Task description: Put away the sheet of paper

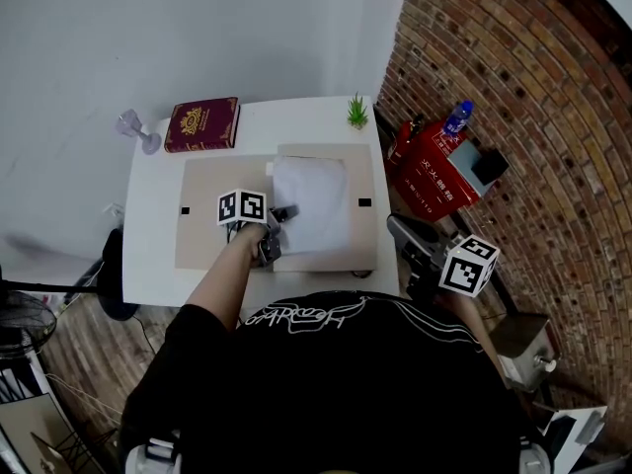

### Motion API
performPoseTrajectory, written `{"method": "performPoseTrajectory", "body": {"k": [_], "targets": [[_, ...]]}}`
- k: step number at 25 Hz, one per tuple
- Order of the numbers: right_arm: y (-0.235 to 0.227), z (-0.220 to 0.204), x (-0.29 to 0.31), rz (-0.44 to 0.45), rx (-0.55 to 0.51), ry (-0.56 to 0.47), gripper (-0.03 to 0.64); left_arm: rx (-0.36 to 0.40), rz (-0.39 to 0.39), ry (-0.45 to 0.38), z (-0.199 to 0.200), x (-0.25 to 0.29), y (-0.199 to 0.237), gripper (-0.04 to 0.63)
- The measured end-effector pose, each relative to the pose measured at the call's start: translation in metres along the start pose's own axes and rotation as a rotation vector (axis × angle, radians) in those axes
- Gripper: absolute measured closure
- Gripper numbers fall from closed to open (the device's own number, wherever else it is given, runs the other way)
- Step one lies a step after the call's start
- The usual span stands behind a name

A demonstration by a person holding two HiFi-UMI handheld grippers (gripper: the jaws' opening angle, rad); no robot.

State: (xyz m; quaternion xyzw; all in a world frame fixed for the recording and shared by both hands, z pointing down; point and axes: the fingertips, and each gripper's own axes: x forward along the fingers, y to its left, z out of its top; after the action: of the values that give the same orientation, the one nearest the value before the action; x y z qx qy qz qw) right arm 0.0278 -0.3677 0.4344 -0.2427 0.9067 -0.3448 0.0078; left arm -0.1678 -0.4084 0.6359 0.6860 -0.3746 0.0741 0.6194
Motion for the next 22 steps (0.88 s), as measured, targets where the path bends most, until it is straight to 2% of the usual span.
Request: {"method": "performPoseTrajectory", "body": {"k": [3, 6, 8, 12, 15, 19, 22], "targets": [[0.002, -0.003, 0.003, 0.004, 0.008, 0.007, 0.615, 0.001, 0.023, -0.019, 0.0, 0.005, -0.001, 0.56], [0.003, -0.005, 0.004, 0.008, 0.008, 0.012, 0.615, 0.056, 0.059, -0.02, -0.001, 0.011, -0.008, 0.548], [0.003, -0.008, 0.006, 0.012, 0.014, 0.016, 0.615, 0.095, 0.084, -0.022, -0.003, 0.014, -0.01, 0.433], [0.005, -0.011, 0.011, 0.024, 0.02, 0.02, 0.615, 0.183, 0.154, -0.027, -0.005, 0.013, -0.01, 0.381], [0.008, -0.009, 0.015, 0.035, 0.012, 0.019, 0.615, 0.262, 0.23, -0.07, -0.001, 0.007, -0.011, 0.284], [0.014, -0.006, 0.017, 0.054, -0.005, 0.022, 0.615, 0.366, 0.321, -0.103, 0.004, -0.004, -0.01, 0.253], [0.017, -0.002, 0.019, 0.061, -0.033, 0.024, 0.615, 0.38, 0.342, -0.155, 0.014, -0.02, -0.01, 0.253]]}}
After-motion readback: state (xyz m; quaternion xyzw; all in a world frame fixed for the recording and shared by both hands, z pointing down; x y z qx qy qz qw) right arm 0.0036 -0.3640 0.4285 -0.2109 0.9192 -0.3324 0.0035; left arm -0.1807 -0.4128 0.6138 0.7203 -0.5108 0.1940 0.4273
